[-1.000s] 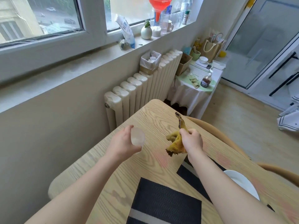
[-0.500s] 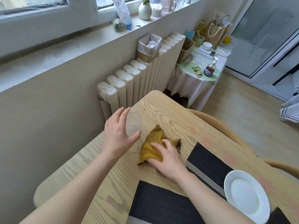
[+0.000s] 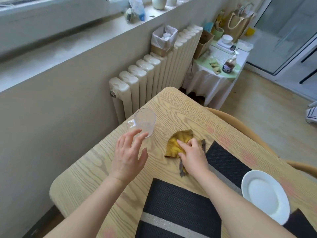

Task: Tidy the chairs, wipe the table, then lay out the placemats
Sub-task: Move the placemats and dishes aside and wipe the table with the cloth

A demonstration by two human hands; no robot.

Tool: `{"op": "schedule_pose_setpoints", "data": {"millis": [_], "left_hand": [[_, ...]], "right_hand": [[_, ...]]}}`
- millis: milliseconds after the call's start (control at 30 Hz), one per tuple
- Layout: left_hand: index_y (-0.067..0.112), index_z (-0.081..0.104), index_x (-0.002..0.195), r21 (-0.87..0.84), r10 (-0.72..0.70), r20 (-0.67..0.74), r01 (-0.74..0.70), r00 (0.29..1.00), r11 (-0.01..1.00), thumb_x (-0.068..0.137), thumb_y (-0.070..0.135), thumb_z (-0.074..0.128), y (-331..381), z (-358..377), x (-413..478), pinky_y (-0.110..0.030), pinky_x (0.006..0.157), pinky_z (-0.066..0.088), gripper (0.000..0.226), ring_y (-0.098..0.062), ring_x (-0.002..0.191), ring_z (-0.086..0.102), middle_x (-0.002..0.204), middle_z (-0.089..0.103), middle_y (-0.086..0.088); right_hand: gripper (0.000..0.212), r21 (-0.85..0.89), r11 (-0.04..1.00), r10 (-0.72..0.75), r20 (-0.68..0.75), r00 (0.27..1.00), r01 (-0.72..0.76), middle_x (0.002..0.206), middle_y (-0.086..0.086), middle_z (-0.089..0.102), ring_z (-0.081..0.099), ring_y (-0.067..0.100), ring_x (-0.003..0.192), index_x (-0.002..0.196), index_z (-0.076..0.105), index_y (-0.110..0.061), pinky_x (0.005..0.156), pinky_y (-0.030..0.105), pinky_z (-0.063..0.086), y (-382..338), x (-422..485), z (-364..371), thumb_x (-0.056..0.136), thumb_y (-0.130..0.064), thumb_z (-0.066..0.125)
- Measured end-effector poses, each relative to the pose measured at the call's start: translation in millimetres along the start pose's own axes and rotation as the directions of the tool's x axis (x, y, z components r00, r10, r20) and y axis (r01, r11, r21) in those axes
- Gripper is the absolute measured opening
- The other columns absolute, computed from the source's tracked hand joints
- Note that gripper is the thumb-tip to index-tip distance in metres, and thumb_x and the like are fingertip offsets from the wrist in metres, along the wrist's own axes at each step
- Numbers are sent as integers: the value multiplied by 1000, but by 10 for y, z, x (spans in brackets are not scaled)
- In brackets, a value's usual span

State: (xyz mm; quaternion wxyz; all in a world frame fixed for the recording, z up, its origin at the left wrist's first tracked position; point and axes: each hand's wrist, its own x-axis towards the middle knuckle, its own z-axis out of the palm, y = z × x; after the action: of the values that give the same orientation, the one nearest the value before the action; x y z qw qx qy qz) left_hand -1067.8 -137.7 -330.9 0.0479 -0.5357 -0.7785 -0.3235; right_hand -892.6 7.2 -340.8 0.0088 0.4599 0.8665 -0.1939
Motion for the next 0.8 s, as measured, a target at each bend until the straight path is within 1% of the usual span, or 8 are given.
{"op": "schedule_pose_setpoints", "data": {"millis": [233,300,367,433,533,633,700,800], "left_hand": [[15,62,102,26,32,44,-33,998,999,80,20,51,68,40,-165,-31,75,45,25,-19,89,53,99,57,-1],[16,63,94,23,13,103,-16,995,1000,80,19,53,80,23,-208,-30,71,47,18,-18,82,53,91,56,2],[19,63,93,49,-60,252,49,966,998,83,24,59,147,-65,-259,-31,74,47,12,-17,84,55,90,54,6],[22,60,99,108,-165,453,130,876,986,85,46,59,220,-73,-303,-26,82,42,28,-14,94,51,97,51,9],[19,55,101,234,-269,629,152,729,960,67,72,62,387,-63,-392,-29,86,41,63,-15,98,43,99,44,5],[14,54,106,296,-313,659,147,684,944,64,66,71,529,0,-446,-31,87,42,69,-19,102,43,105,45,0],[14,55,104,296,-337,669,178,663,938,69,53,74,581,49,-461,-33,84,44,56,-20,103,45,106,46,-2],[17,51,91,183,-348,701,315,622,931,81,35,68,634,47,-477,-31,75,46,26,-18,92,49,99,50,0]], "right_hand": [[49,-8,956,-288,155,945,292,110,-5,33,42,14,107,142,40,-40,88,30,47,-159,-343,136,96,-29,53],[49,-2,975,-220,123,968,222,109,-5,37,45,13,102,141,43,-38,86,29,48,-69,-304,121,95,-28,55],[45,108,993,-47,61,997,40,111,-4,41,50,14,98,138,49,-34,85,30,49,-42,-281,92,95,-23,56],[40,268,957,106,45,993,-114,118,-2,45,54,17,102,133,56,-31,91,31,49,-59,-233,57,94,-21,58],[38,358,923,140,38,989,-144,117,-2,47,53,18,107,129,59,-33,96,34,47,-106,-276,-25,93,-22,61],[37,357,926,126,21,992,-125,113,-3,47,53,16,103,129,59,-33,91,30,47,-112,-350,-108,93,-22,61],[37,356,925,143,1,990,-134,111,-3,47,52,14,97,129,59,-32,84,26,46,-87,-379,-147,93,-22,60],[37,353,926,149,-22,989,-132,108,-3,46,49,12,92,129,59,-31,79,23,40,-64,-437,-222,93,-21,61]]}}
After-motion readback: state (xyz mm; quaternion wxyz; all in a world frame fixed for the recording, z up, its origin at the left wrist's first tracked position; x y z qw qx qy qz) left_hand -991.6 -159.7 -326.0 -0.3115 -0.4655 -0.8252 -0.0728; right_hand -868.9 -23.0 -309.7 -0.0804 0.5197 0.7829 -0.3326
